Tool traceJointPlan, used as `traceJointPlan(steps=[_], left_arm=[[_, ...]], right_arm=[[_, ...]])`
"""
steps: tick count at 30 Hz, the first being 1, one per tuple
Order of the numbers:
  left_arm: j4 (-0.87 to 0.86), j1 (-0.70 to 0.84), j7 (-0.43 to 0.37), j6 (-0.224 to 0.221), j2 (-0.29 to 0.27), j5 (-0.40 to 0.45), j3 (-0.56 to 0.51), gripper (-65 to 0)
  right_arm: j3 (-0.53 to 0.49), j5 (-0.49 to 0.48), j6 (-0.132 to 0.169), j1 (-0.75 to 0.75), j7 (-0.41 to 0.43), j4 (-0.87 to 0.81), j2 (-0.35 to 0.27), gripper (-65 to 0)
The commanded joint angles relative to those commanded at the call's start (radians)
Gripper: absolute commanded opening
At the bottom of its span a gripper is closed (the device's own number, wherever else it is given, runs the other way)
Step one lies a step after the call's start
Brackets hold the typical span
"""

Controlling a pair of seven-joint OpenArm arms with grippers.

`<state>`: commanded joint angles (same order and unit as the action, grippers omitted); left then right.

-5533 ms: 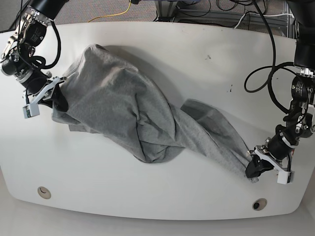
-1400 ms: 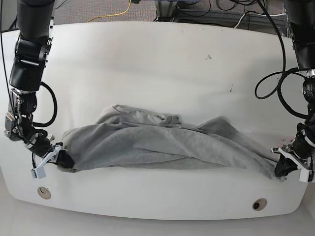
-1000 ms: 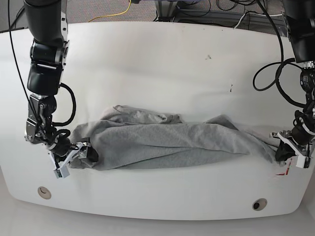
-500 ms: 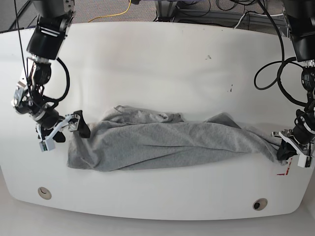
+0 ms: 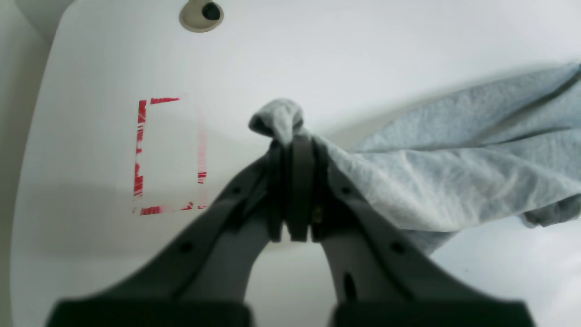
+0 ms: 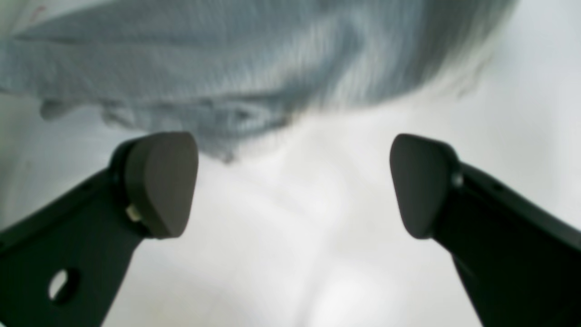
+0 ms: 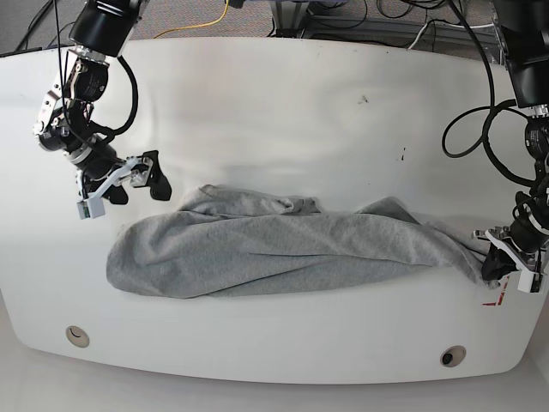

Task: Layout the t-shirt on the table in an organized manner, then fold the t-shirt properly
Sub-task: 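Release the shirt with the right gripper and regrasp its edge nearby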

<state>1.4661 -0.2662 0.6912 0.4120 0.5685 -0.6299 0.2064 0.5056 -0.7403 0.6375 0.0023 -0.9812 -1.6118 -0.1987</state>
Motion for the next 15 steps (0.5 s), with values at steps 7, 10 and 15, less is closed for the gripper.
traceJointPlan(steps=[7, 10, 15], left_arm=[[0.000, 0.002, 0.002, 0.000, 0.000, -0.002, 0.000, -65.0], [0.002, 0.002, 0.002, 0.002, 0.000, -0.002, 0.000, -65.0], [0.003, 0.002, 0.002, 0.002, 0.000, -0.002, 0.000, -65.0]], right_arm=[[0.000, 0.002, 0.000, 0.026, 0.000, 0.005, 0.061, 0.0], [0.000, 0.008, -0.002, 0.026, 0.000, 0.008, 0.078, 0.0], [-0.002, 0.008, -0.003, 0.020, 0.005, 0.072, 0.084, 0.0]])
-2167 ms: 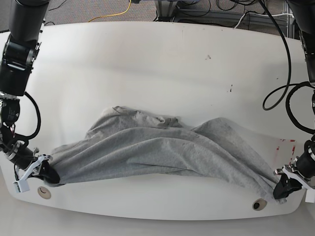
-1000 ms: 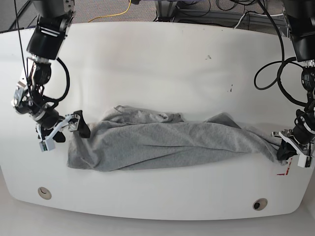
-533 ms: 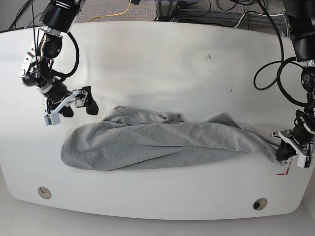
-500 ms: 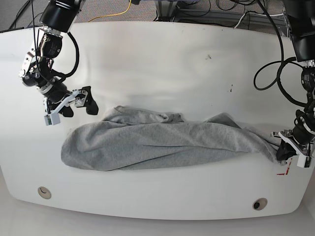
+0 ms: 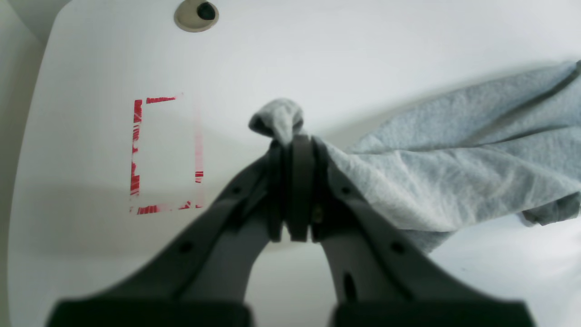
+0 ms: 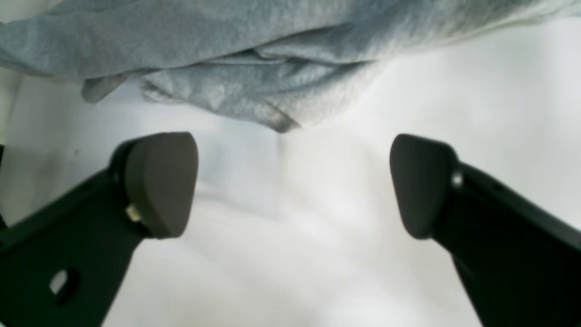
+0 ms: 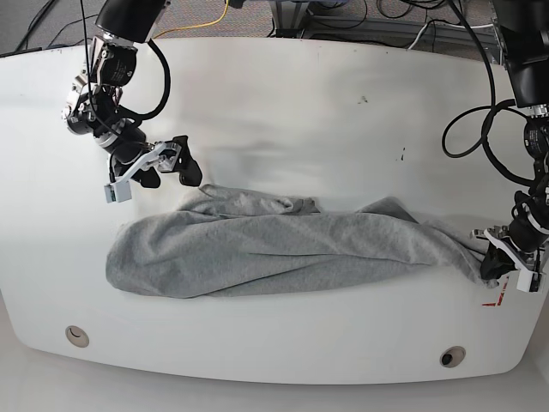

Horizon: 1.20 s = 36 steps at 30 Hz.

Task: Layout the t-shirt on the table in an organized manner, then fold the t-shirt properly
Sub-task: 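Release the shirt with the right gripper and regrasp its edge nearby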

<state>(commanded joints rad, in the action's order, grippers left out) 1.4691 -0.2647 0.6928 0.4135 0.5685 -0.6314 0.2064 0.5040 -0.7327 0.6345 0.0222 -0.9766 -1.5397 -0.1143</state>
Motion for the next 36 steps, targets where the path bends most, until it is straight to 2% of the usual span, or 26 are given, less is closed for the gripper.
traceJointPlan(steps=[6, 21, 31, 36], left_arm=[[0.002, 0.020, 0.000, 0.000, 0.000, -0.002, 0.000, -65.0], [0.014, 0.040, -0.003, 0.002, 0.000, -0.002, 0.000, -65.0], [0.014, 0.038, -0.003, 0.002, 0.000, -0.002, 0.000, -65.0], [0.014, 0.038, -0.003, 0.002, 0.000, -0.002, 0.000, -65.0]], right_arm=[[-0.008, 0.000, -0.002, -0.002, 0.069, 0.074, -0.006, 0.0], [-0.012, 0.000, 0.005, -0.115, 0.109, 0.304, -0.023, 0.0], [-0.155, 0.000, -0.003, -0.147, 0.172, 0.311, -0.012, 0.0], [-0.172, 0.000, -0.005, -0.158, 0.186, 0.328, 0.011, 0.0]])
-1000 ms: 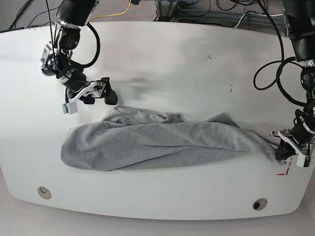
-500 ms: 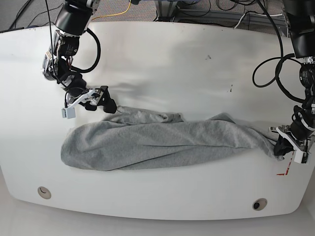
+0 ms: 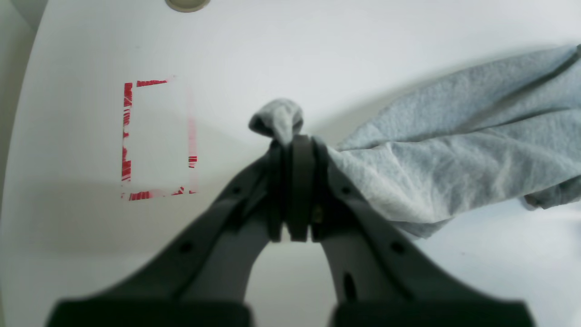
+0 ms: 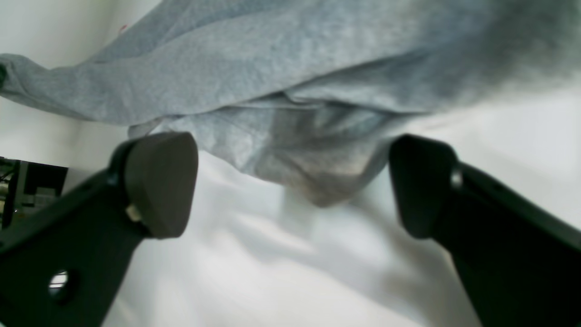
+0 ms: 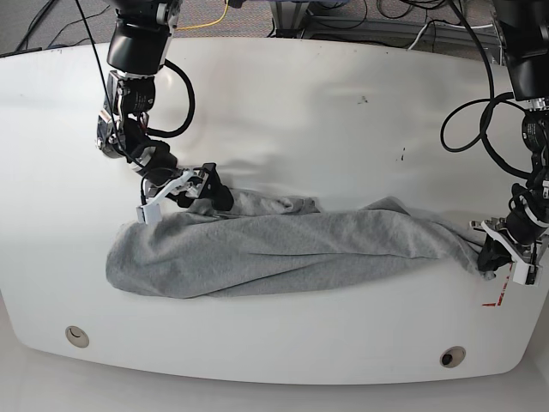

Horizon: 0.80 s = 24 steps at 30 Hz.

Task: Layout the t-shirt on the table in an organized manner, then fold the t-shirt properly
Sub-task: 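Release the shirt with the right gripper and regrasp its edge nearby, then lift the grey shirt with both grippers, shaking it open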

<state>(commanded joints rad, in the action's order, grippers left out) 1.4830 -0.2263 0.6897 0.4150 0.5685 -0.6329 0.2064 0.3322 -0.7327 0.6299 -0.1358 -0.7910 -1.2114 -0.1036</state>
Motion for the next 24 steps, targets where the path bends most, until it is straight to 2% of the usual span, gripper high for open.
traceJointPlan(steps=[7, 9, 11, 12, 18, 21, 24], left_arm=[[0.000, 0.000, 0.000, 0.000, 0.000, 0.000, 0.000, -65.0], [0.000, 0.000, 0.000, 0.000, 0.000, 0.000, 0.000, -65.0], [0.000, 0.000, 0.000, 0.002, 0.000, 0.000, 0.000, -65.0], [0.000, 0.000, 0.000, 0.002, 0.000, 0.000, 0.000, -65.0], [-0.003, -0.002, -0.002, 0.048, 0.000, 0.002, 0.000, -65.0], [-0.003, -0.002, -0.002, 0.054, 0.000, 0.002, 0.000, -65.0], [-0.003, -0.002, -0.002, 0.054, 0.000, 0.002, 0.000, -65.0]], right_arm=[[-0.002, 0.000, 0.006, -0.061, 0.014, 0.109, 0.009, 0.0], [-0.002, 0.000, 0.008, -0.071, 0.026, 0.121, 0.009, -4.0], [-0.002, 0.000, 0.002, -0.078, 0.041, 0.123, 0.009, -11.7], [-0.002, 0.000, 0.002, -0.078, 0.041, 0.123, 0.009, -12.7], [-0.002, 0.000, 0.002, -0.101, 0.043, 0.124, 0.006, -25.7], [-0.003, 0.000, 0.002, -0.101, 0.043, 0.124, 0.005, -40.3], [-0.003, 0.000, 0.002, -0.107, 0.043, 0.124, 0.003, -59.0]])
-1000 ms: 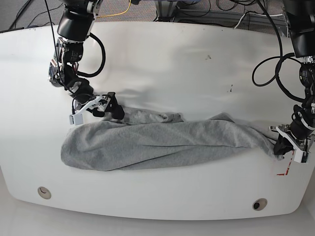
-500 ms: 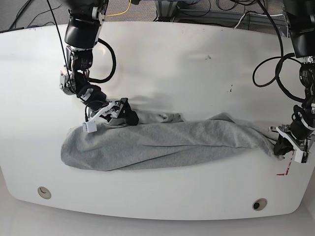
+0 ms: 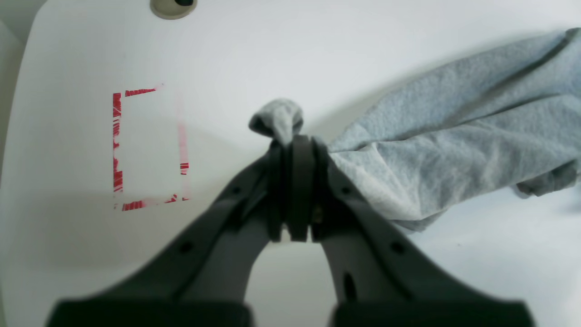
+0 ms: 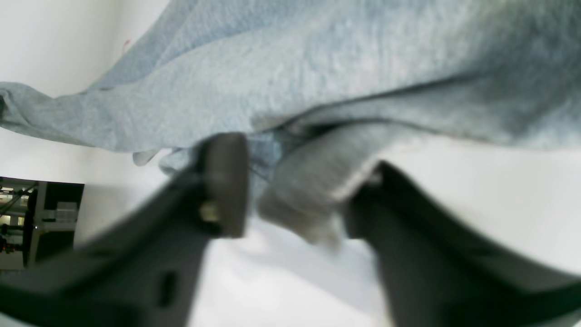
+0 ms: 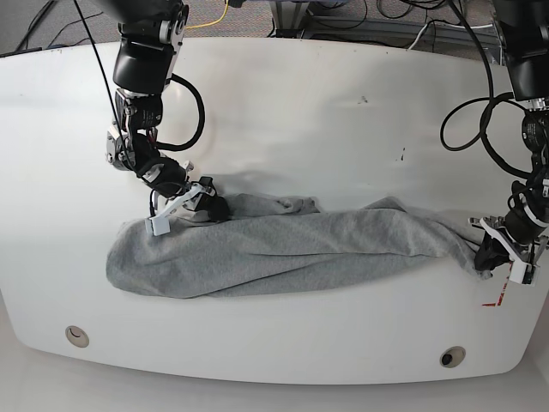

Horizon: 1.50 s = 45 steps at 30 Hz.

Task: Layout the t-shirt on the table in an organized manner, then fold the t-shirt properly
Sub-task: 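Lift the grey shirt with both grippers, shaking it open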

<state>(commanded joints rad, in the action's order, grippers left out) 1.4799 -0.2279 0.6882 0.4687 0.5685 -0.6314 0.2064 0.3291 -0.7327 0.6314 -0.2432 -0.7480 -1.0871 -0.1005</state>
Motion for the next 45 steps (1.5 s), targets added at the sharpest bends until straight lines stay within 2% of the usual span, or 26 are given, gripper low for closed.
traceJointPlan(steps=[1, 8, 16, 17, 20, 22, 27, 31, 35, 40, 45], left_arm=[[0.000, -0.002, 0.000, 0.000, 0.000, 0.000, 0.000, -65.0], [0.003, -0.002, 0.002, 0.002, 0.000, 0.000, -0.008, -65.0], [0.107, -0.005, 0.002, 0.002, -0.003, -0.003, -0.029, -65.0], [0.138, -0.005, 0.002, 0.003, -0.014, -0.003, -0.029, -65.0], [0.213, -0.006, 0.002, 0.003, -0.035, -0.003, -0.026, -65.0], [0.262, -0.008, 0.002, 0.003, -0.041, -0.003, -0.025, -65.0], [0.339, -0.063, 0.005, 0.003, -0.043, -0.003, -0.028, -64.9], [0.344, -0.137, 0.006, 0.003, -0.072, -0.002, -0.028, -64.9], [0.339, -0.216, 0.015, -0.003, -0.086, 0.000, -0.028, -64.9], [0.338, -0.359, 0.101, -0.005, -0.141, 0.003, -0.028, -64.9], [0.330, -0.488, 0.181, -0.006, -0.164, 0.003, -0.028, -64.9]], right_arm=[[0.000, 0.000, 0.000, -0.003, -0.002, 0.000, 0.000, -65.0], [0.005, 0.000, 0.000, 0.023, -0.063, -0.095, -0.002, -65.0], [0.074, -0.005, -0.002, 0.170, -0.209, -0.497, -0.002, -65.0], [0.087, -0.006, 0.006, 0.192, -0.224, -0.549, -0.002, -65.0], [0.109, -0.006, 0.008, 0.241, -0.233, -0.643, -0.011, -65.0], [0.121, -0.006, 0.017, 0.264, -0.232, -0.686, -0.046, -65.0], [0.155, -0.006, 0.066, 0.273, -0.230, -0.744, -0.112, -65.0], [0.199, -0.008, 0.067, 0.222, -0.236, -0.753, -0.164, -65.0], [0.203, -0.008, 0.067, 0.153, -0.236, -0.749, -0.236, -65.0], [0.195, -0.008, 0.067, 0.005, -0.239, -0.657, -0.333, -65.0], [0.158, -0.008, 0.067, -0.198, -0.269, -0.526, -0.417, -65.0]])
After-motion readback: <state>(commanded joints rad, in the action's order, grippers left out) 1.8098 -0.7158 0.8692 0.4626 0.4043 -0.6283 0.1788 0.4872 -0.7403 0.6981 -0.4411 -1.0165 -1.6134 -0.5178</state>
